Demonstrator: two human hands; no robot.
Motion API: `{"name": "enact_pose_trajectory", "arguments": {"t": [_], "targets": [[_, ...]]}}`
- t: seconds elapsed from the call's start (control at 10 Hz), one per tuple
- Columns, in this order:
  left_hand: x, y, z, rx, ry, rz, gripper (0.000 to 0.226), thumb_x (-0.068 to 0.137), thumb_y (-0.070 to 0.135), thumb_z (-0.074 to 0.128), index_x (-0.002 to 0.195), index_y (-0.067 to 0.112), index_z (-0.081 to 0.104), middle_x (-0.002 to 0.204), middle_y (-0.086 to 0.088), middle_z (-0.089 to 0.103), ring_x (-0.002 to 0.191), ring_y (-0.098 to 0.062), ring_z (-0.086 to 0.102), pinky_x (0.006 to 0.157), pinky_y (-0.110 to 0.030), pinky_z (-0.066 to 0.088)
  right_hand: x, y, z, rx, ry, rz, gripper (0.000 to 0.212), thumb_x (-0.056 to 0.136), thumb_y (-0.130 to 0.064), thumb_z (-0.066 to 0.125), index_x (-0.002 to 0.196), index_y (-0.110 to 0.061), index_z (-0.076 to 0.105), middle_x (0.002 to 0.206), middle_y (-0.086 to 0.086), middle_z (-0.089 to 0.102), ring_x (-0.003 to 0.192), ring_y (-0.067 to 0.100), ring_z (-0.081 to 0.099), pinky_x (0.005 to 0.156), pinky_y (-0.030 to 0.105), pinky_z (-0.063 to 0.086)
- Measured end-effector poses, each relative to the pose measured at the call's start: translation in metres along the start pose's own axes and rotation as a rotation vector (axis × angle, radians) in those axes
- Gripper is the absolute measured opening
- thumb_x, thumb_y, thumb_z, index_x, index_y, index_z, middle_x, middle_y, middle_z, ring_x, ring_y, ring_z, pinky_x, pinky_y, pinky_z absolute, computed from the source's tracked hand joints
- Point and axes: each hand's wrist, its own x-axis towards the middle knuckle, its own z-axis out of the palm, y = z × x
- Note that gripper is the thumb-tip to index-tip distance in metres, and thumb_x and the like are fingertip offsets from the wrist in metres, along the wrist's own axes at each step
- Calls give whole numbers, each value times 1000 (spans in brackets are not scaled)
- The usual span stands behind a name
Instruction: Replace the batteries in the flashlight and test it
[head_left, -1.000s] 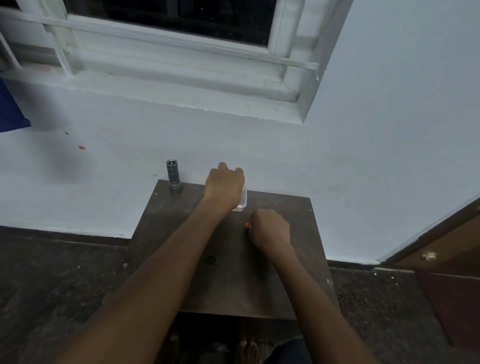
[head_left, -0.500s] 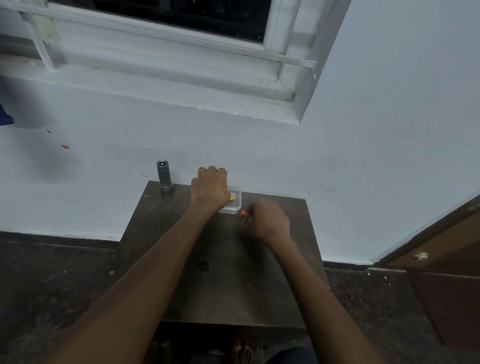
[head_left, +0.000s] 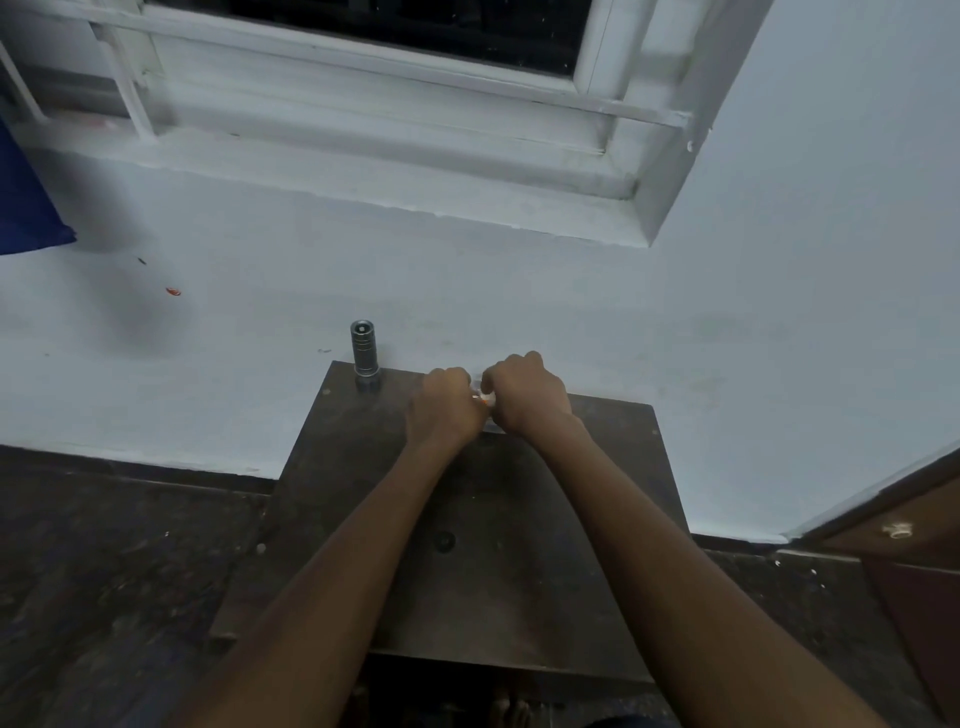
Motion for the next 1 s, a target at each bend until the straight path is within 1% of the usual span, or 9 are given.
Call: {"name": "enact_pose_trajectory", "arguments": {"t": [0.1, 0.3, 0.4, 0.5, 0.6, 0.7, 0.8, 0.9, 1.0], "targets": [[0, -1, 2, -38, -1, -11, 15, 87, 18, 52, 82, 6, 59, 95, -16, 66, 92, -33, 59, 66, -34, 37, 6, 2, 3, -53, 17, -27, 26, 93, -11, 60, 118, -16, 67, 114, 9, 61, 118, 29, 48, 74, 32, 39], [-1, 0, 3, -49, 7, -1, 23, 86, 22, 56, 93, 2, 65, 99, -19, 66, 95, -35, 59, 71, -38, 43, 12, 8, 10, -132, 86, -63, 18, 93, -14, 61, 107, -15, 71, 105, 7, 63, 110, 29, 50, 78, 32, 40], [0, 1, 4, -41, 16, 0, 20, 85, 18, 57, 92, 2, 65, 99, -18, 66, 93, -35, 59, 72, -38, 44, 12, 8, 11, -150, 105, -65, 14, 92, -18, 59, 99, -13, 70, 100, 8, 63, 107, 30, 51, 75, 33, 35], [0, -1, 6, -17, 31, 25, 18, 85, 13, 57, 94, 2, 66, 98, -18, 67, 91, -33, 60, 71, -38, 45, 12, 7, 11, -178, 131, -48, 7, 90, -16, 59, 87, -11, 62, 97, 9, 62, 105, 30, 52, 73, 33, 32], [0, -1, 6, 2, 39, 31, 19, 85, 14, 58, 97, 2, 68, 98, -18, 68, 90, -32, 60, 71, -36, 47, 12, 7, 14, -177, 150, -50, 6, 90, -10, 61, 84, -10, 60, 96, 9, 63, 105, 30, 52, 73, 33, 32], [2, -1, 7, 14, 28, 30, 20, 85, 15, 57, 97, 3, 68, 99, -17, 68, 90, -33, 61, 76, -39, 52, 12, 9, 18, -187, 174, -56, 7, 89, -5, 58, 89, -7, 65, 96, 10, 63, 105, 31, 52, 72, 33, 32], [1, -1, 6, 32, 40, 19, 22, 87, 19, 56, 101, 5, 67, 103, -16, 67, 94, -33, 61, 77, -38, 52, 8, 11, 16, -163, 178, -71, 7, 89, -8, 59, 91, -6, 66, 97, 11, 63, 104, 31, 52, 70, 33, 31], [-5, 0, 3, 68, 79, 4, 26, 93, 26, 52, 108, 9, 65, 108, -12, 64, 100, -31, 60, 78, -37, 48, 1, 15, 11, -142, 183, -69, 9, 91, -11, 58, 92, -7, 66, 96, 10, 63, 102, 31, 52, 69, 34, 31], [-15, 1, -10, 77, 109, -10, 25, 94, 26, 51, 109, 9, 61, 110, -11, 62, 101, -29, 59, 72, -35, 43, -12, 19, 2, -47, 223, -22, 18, 95, -23, 56, 97, -8, 66, 99, 9, 64, 104, 31, 52, 73, 36, 36]]}}
